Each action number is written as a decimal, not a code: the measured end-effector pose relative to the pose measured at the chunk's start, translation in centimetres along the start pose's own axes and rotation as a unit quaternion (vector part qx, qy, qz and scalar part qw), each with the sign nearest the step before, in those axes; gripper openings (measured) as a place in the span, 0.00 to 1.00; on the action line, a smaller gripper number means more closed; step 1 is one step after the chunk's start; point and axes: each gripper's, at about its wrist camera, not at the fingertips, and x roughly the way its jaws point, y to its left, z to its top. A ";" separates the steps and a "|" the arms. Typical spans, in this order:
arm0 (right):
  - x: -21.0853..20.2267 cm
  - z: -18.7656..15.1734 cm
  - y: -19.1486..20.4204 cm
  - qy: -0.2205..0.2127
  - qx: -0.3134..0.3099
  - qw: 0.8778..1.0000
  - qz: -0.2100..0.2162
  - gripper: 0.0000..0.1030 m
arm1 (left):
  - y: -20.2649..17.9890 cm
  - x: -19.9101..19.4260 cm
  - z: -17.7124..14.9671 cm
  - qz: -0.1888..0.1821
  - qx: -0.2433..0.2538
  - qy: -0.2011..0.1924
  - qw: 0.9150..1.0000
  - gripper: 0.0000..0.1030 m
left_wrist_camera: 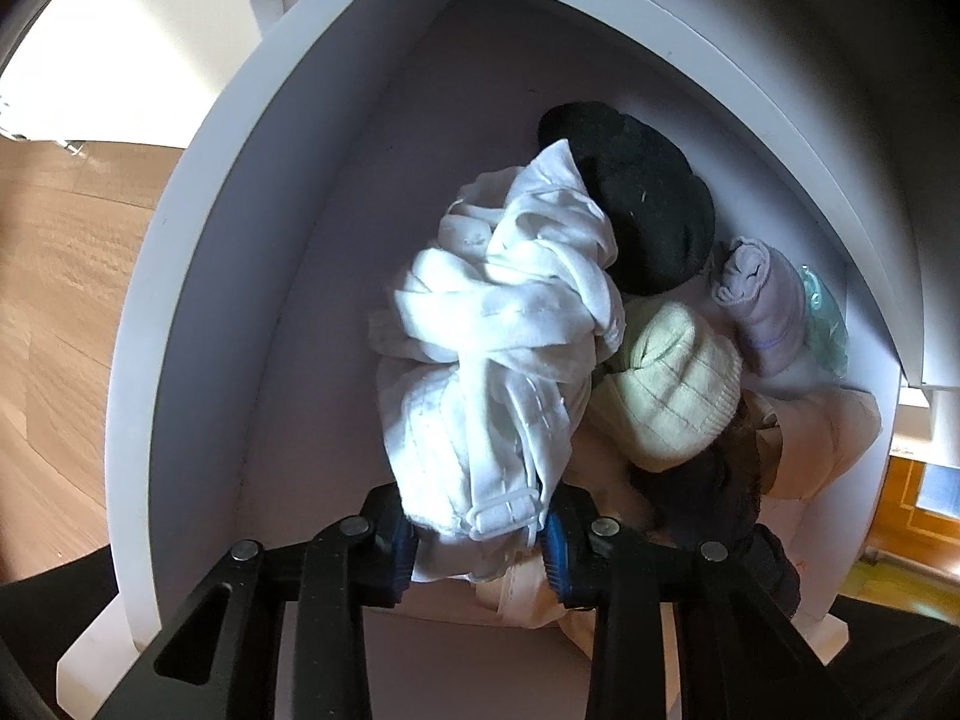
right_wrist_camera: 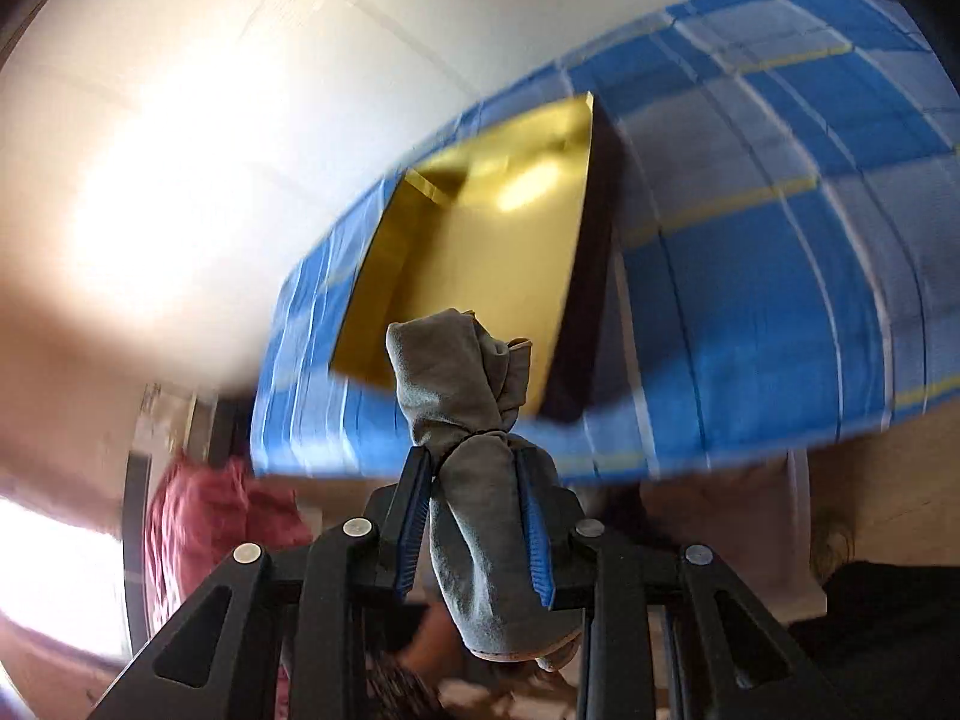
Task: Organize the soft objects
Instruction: 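Carry the grey sock up into the gold tray and open the right gripper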
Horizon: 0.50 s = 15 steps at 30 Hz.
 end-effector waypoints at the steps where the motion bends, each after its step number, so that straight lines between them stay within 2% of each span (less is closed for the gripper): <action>1: 0.2 0.6 0.2 -0.003 0.004 1.000 -0.004 0.27 | -0.2 0.0 0.1 0.001 0.003 -0.001 1.000 0.33; 6: 3.7 5.6 1.0 -0.015 0.046 0.998 -0.025 0.27 | -0.7 -0.5 0.4 0.001 0.008 -0.002 1.000 0.33; 12: 7.5 9.4 0.2 -0.027 0.098 0.994 -0.047 0.27 | -0.6 -0.4 0.4 -0.002 0.003 -0.003 1.000 0.33; 15: 9.2 11.2 0.1 -0.041 0.110 0.990 -0.073 0.27 | -0.5 -0.3 0.4 -0.001 0.004 -0.004 1.000 0.33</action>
